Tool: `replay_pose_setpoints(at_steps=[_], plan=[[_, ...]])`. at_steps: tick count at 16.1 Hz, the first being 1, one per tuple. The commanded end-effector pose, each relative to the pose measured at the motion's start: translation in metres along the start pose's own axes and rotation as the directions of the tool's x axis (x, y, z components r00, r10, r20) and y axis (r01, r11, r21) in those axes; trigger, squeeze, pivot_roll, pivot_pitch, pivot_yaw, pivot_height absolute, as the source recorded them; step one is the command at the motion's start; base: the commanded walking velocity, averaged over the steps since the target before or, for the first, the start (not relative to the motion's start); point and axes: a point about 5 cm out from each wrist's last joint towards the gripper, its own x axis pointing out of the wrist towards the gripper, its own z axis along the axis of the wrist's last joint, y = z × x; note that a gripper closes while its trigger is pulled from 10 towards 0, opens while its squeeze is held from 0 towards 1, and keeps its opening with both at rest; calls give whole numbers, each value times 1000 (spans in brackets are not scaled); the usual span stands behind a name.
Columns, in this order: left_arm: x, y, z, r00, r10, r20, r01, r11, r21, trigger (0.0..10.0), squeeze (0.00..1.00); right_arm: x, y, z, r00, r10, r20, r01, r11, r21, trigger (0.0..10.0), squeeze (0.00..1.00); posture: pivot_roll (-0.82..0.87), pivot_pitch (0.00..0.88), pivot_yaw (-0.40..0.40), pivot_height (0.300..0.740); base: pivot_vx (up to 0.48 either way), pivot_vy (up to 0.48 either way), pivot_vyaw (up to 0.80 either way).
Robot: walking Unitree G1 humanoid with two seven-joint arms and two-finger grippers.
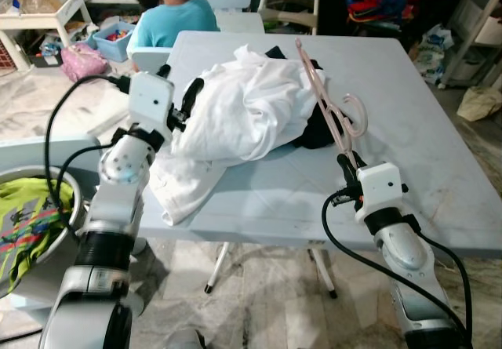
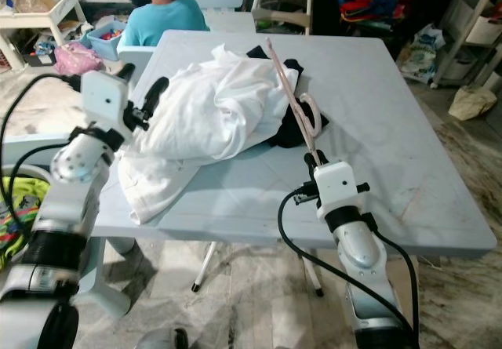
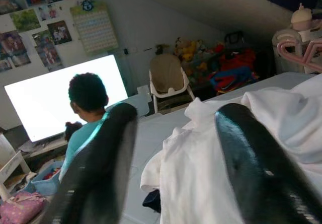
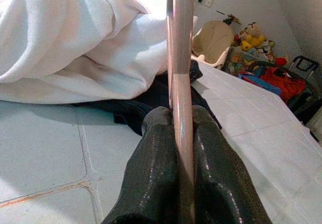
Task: Hang hanger
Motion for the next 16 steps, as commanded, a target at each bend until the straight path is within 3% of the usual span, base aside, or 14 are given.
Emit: replay_pose_setpoints(at_steps=[1,4,6,8,11,12,15,16], plan=[[-3,0,4,1000,7,-6,-7,1000,12,10000,1000,-2,4,-9,999,14,-43,-13,1000,26,10000,0,-12,3,-3,740,0,0,0],[-15,1,7,997,69,-44,-69,997,-16,10000,1000,-1,3,-10,999,17,-44,-16,999,27,10000,0,-2,0,-6,740,0,0,0],[-29,1,5,980,174,-98,-183,979,-90,10000,1000,0,4,-10,999,18,-42,-17,999,29,10000,0,4,1,-6,740,0,0,0],[-44,-4,2,963,238,-130,-252,962,-106,10000,1000,0,6,-11,999,22,-41,-20,999,33,10000,0,12,1,-8,740,0,0,0],[-68,-16,-9,930,286,-231,-320,939,-124,10000,1000,1,8,-10,999,28,-38,-27,999,38,10000,0,12,1,-8,740,0,0,0],[-83,-23,-17,916,283,-284,-331,933,-138,10000,1000,1,9,-12,999,30,-41,-28,999,40,10000,0,28,0,-14,740,0,0,0],[-96,-26,-24,895,292,-338,-352,927,-132,10000,1000,2,9,-12,999,31,-39,-29,999,41,10000,0,31,0,-9,740,0,0,0],[-100,-25,-28,880,305,-363,-367,924,-112,10000,16,2,9,-13,999,28,-37,-27,999,42,10000,0,31,0,-9,740,0,0,0]])
